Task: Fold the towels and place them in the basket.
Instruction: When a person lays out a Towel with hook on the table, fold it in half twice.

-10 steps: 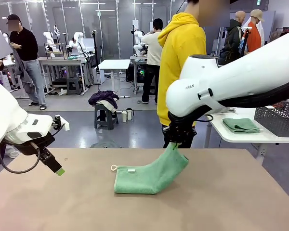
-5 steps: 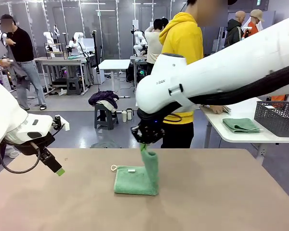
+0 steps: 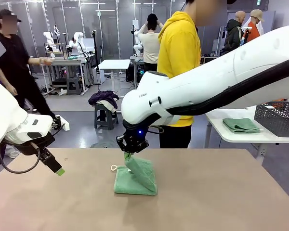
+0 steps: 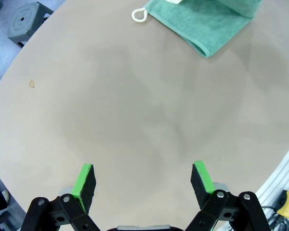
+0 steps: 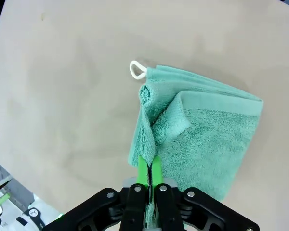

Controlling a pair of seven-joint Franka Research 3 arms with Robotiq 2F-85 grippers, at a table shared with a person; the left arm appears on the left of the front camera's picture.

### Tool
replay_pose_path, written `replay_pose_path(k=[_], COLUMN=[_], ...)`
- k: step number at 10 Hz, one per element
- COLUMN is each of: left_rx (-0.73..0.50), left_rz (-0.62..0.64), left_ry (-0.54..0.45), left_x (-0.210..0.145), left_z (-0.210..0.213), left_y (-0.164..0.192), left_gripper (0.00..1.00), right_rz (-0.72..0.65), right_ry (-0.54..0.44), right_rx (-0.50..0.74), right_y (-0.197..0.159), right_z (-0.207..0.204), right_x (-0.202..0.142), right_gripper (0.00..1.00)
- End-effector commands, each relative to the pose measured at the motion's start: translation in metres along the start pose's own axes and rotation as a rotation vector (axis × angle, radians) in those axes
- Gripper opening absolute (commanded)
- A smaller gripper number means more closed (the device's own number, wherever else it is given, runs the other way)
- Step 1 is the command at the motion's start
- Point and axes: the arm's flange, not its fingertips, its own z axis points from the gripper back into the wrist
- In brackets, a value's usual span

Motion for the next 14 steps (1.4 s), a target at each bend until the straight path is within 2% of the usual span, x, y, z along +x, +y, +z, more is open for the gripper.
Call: replay_pose_path(k=[1,6,7,8,9,10,11,12,14], left_rx=[0.013,0.013,0.013,0.013,0.013,0.013,0.013,0.013,0.013], left_rz=[0.011,0.011,0.011,0.011,0.011,0.011,0.011,0.011,0.011], left_ry=[-0.003,-0.003,-0.003,-0.003,-0.003,-0.003,-0.003,-0.003,-0.003], left_x=[0.002,0.002,0.002,0.002,0.002,0.002,0.002,0.002,0.002], left_z=[-0.001,-0.001,-0.001,-0.001,-0.001,-0.001,-0.001,-0.001,-0.001], left_y=[-0.001,-0.001,-0.001,-0.001,-0.001,-0.001,-0.001,-0.001,-0.001], left_gripper=[1.0,1.0,1.0,1.0,1.0,1.0,1.0,1.0,1.0], right_rz=[-0.033,-0.042,-0.037,-0.031,-0.025,-0.02,-0.017,-0.018,-0.01], right_ry=[-0.032,0.026,0.03,0.034,0.035,0.033,0.029,0.029,0.027], right_rx=[-0.051,-0.098,-0.099,-0.101,-0.103,-0.102,-0.098,-0.101,-0.094], right_y=[0.012,0.009,0.008,0.007,0.008,0.009,0.009,0.009,0.009], right_z=[-0.014,-0.054,-0.055,-0.054,-0.053,-0.051,-0.049,-0.048,-0.044], right_x=[0.011,0.024,0.024,0.022,0.02,0.019,0.017,0.016,0.012], right_gripper=[0.0,0.0,0.22,0.34,0.53,0.65,0.84,0.96,1.0])
